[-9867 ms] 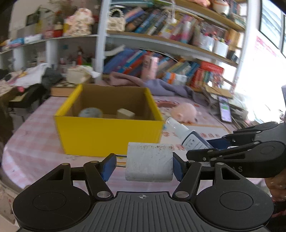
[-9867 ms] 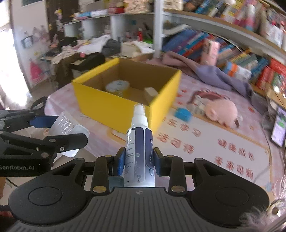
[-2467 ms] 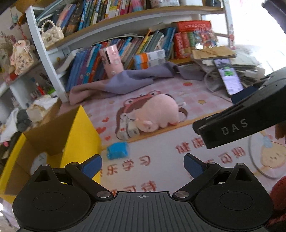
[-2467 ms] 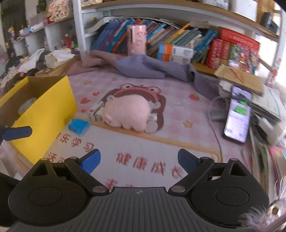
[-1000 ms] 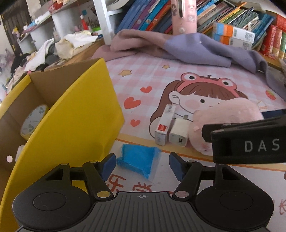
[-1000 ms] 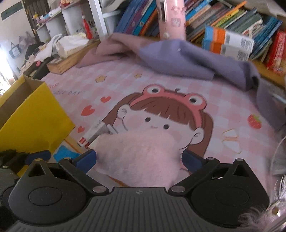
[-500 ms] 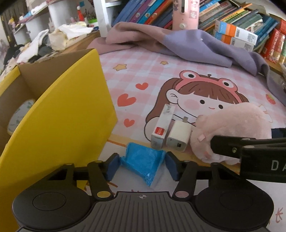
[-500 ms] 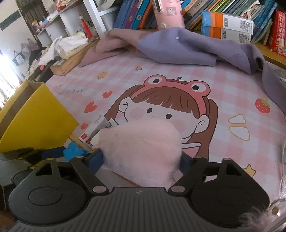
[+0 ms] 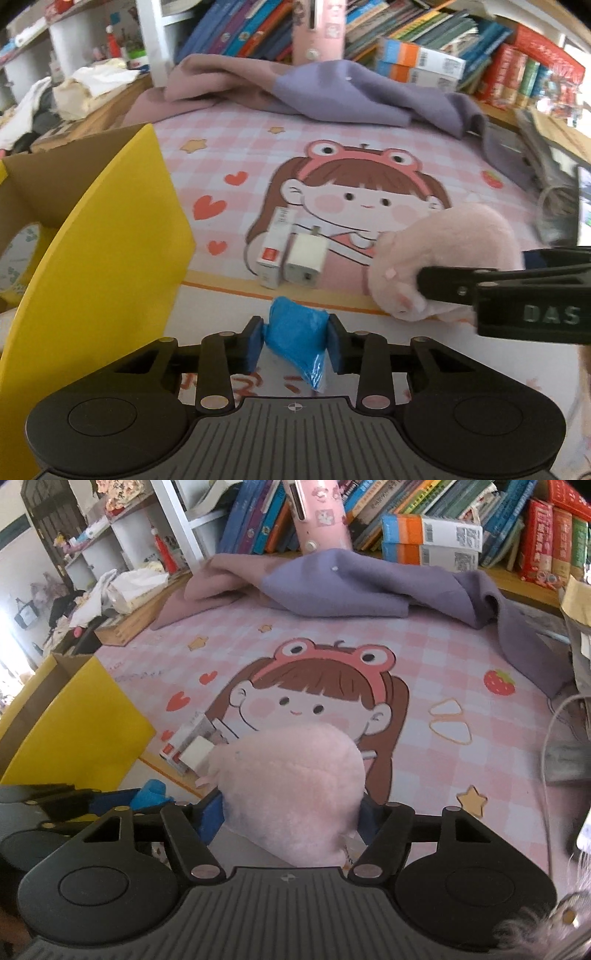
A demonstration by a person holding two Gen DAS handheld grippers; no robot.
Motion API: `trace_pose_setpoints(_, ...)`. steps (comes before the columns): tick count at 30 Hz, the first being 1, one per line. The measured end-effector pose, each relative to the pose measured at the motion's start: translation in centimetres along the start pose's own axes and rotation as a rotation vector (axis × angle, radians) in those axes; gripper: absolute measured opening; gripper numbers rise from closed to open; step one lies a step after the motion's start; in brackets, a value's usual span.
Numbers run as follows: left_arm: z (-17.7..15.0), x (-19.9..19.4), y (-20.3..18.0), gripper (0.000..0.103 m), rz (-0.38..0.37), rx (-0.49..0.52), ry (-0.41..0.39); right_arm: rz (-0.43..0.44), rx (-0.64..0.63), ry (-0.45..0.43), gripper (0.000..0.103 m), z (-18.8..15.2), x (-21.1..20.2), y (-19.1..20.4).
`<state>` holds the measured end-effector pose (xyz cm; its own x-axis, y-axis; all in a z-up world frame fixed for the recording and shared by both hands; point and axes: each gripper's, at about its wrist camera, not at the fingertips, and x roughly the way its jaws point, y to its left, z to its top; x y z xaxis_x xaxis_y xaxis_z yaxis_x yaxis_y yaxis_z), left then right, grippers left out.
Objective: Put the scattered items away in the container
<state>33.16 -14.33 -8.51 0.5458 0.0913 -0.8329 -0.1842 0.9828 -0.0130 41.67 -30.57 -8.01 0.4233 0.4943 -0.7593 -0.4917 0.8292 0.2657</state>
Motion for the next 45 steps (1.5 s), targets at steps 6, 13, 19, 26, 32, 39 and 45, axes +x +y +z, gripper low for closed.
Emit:
trace_pose_setpoints(6, -0.6, -2.4, -0.1, 0.034, -0.037, 0.037, -0.03, -0.008, 0.034, -0.012, 0.067, -0.8, -1.7, 0.2)
trace_pose_setpoints(13, -1.5, -5.3, 0.6, 0.033, -0.067, 0.05, -0.06, -0.017, 0.047, 0.004, 0.067, -1.8, -2.8, 1.1)
trace_pose_setpoints(19, -2.2, -7.8, 0.8, 0.033, -0.1, 0.089, -0.116, -0.035, 0.013, -0.021, 0.068, -2.4, -4.7, 2.1)
trace_pose_setpoints(26, -3.4, -9.8, 1.5, 0.033, -0.152, 0.106, -0.168, -0.088, 0.013, -0.072, 0.068, -3.2, -6.8, 3.6)
trace_pose_setpoints(32, -4.0, -11.7, 2.8, 0.033, -0.208, 0.131, -0.242, -0.155, 0.018, -0.132, 0.068, -4.5, -9.3, 5.8)
trace_pose_setpoints(39, -5.6, -13.4, 4.1, 0.033, -0.286, 0.185, -0.284, -0.237, 0.055, -0.185, 0.068, -6.6, -12.0, 8.2)
trace_pose_setpoints(45, -8.2, -15.1, 6.5, 0.033, -0.327, 0.189, -0.297, -0.292, 0.068, -0.204, 0.068, -8.9, -13.3, 11.6)
